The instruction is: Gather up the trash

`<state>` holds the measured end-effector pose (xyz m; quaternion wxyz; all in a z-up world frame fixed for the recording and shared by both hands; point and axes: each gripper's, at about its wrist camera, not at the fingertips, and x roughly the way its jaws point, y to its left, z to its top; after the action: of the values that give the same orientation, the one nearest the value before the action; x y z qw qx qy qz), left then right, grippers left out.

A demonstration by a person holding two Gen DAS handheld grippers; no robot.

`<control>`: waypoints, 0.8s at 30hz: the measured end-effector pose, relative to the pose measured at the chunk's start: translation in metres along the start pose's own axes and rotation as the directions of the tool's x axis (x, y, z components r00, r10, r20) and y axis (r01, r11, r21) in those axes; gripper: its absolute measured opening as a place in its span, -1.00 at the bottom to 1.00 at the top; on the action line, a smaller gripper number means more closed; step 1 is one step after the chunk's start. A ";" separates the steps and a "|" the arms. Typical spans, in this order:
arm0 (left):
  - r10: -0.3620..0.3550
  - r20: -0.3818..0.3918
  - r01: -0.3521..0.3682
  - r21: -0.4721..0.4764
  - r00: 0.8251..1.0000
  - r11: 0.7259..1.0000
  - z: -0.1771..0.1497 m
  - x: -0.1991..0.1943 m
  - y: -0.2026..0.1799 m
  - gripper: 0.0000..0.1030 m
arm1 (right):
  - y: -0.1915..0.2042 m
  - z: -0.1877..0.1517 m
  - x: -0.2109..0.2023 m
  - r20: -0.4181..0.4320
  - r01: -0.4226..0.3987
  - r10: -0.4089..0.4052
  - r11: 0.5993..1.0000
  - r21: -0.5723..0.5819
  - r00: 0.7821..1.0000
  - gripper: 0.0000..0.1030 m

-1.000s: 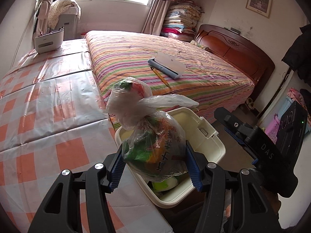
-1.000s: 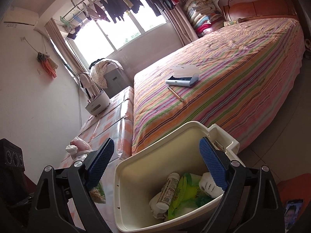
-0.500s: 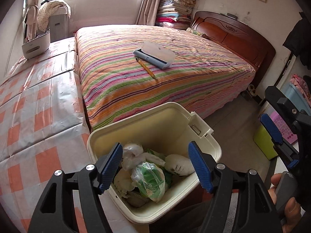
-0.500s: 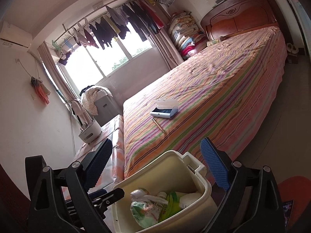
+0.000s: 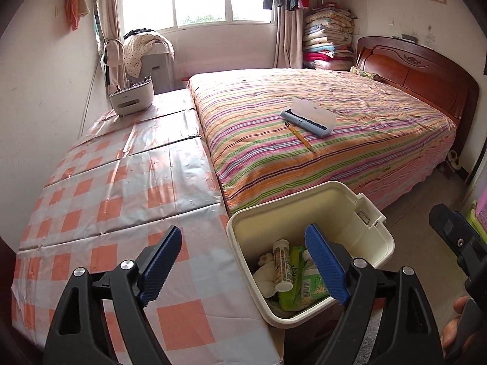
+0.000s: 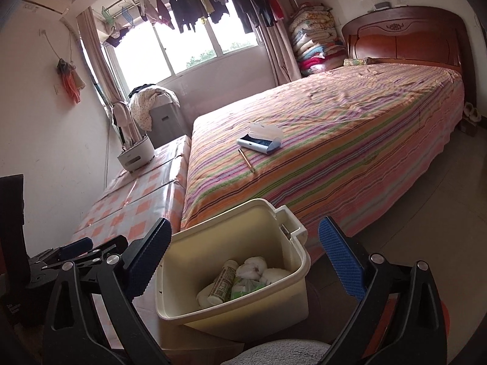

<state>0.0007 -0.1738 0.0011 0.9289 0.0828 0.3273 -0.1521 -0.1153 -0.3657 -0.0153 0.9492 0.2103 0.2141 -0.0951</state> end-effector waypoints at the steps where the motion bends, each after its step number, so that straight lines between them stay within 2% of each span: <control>1: 0.020 0.008 -0.020 -0.006 1.000 1.000 -0.001 -0.005 0.004 0.57 | 0.002 -0.001 0.001 -0.012 -0.005 0.005 1.000 -0.011 1.000 0.86; 6: 0.057 0.019 -0.057 -0.019 0.998 0.998 -0.010 -0.017 0.025 0.58 | 0.021 -0.009 -0.002 -0.030 0.011 -0.012 0.998 -0.060 0.999 0.86; 10: 0.081 0.021 -0.081 -0.017 0.996 0.997 -0.014 -0.021 0.044 0.58 | 0.035 -0.014 -0.006 -0.027 0.030 -0.032 0.998 -0.056 0.999 0.86; 16: 0.060 0.010 -0.059 -0.048 0.998 0.997 -0.018 -0.022 0.069 0.58 | 0.059 -0.018 -0.005 -0.030 0.055 -0.058 0.995 -0.088 0.998 0.86; 24: 0.068 0.005 -0.067 -0.065 0.998 0.996 -0.018 -0.022 0.087 0.58 | 0.075 -0.016 0.002 -0.032 0.073 -0.077 0.989 -0.128 0.996 0.86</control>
<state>0.0028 -0.0819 0.0059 0.9370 0.0630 0.3256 -0.1101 -0.0991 -0.2918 -0.0020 0.9522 0.1434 0.2449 -0.1130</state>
